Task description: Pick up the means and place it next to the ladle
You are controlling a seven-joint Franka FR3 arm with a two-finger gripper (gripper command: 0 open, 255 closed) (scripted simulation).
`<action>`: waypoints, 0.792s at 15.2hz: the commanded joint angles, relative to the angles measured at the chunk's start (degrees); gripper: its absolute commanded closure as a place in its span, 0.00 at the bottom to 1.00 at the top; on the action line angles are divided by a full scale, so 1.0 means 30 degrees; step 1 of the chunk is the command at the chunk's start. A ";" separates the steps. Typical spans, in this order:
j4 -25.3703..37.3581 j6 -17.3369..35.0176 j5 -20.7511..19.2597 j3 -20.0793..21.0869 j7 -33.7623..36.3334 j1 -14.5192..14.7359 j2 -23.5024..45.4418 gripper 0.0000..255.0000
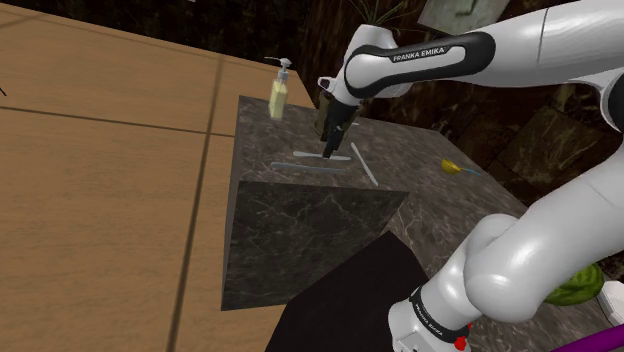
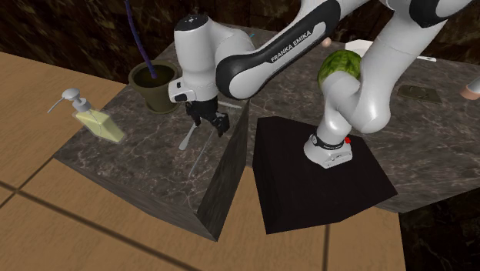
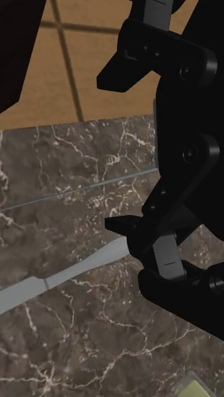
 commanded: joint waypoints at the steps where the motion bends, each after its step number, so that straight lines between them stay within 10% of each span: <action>1: 0.0519 0.0846 0.0391 -0.0105 -0.1686 0.0302 0.1386 0.00; 12: 0.0604 0.3547 0.1333 0.0036 -0.3866 0.0606 0.4268 0.00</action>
